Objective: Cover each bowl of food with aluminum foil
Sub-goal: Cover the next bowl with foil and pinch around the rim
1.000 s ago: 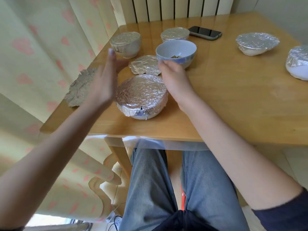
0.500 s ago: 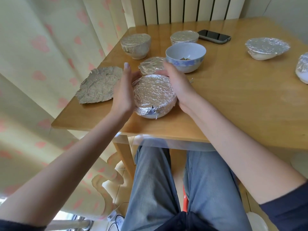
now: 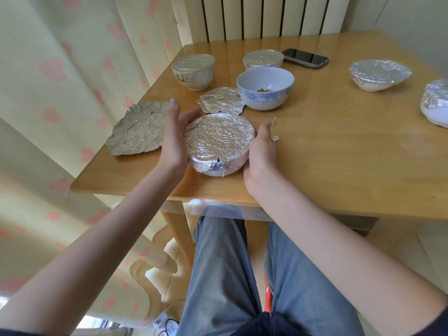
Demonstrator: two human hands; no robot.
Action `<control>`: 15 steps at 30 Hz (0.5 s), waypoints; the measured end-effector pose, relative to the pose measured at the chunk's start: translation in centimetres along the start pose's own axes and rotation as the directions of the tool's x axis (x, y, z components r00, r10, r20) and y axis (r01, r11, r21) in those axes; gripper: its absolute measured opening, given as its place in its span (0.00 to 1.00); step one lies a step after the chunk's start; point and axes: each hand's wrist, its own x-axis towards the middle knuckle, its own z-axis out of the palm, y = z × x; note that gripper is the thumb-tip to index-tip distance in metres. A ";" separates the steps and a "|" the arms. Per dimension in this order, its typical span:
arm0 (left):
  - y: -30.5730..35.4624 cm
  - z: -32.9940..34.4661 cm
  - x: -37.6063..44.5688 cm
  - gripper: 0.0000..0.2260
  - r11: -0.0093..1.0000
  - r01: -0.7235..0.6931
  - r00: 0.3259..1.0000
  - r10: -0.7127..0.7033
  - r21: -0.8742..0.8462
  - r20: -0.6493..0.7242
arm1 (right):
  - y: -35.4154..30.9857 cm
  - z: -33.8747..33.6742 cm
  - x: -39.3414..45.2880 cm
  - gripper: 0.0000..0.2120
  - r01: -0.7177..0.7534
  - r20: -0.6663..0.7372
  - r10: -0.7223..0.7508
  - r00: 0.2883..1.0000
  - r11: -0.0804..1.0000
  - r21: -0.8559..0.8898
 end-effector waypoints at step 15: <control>0.0 0.0 0.0 0.30 1.000 0.023 1.000 -0.023 0.020 0.018 | 1.1 -0.5 0.8 0.12 0.060 -0.104 -0.043 0.994 0.983 0.172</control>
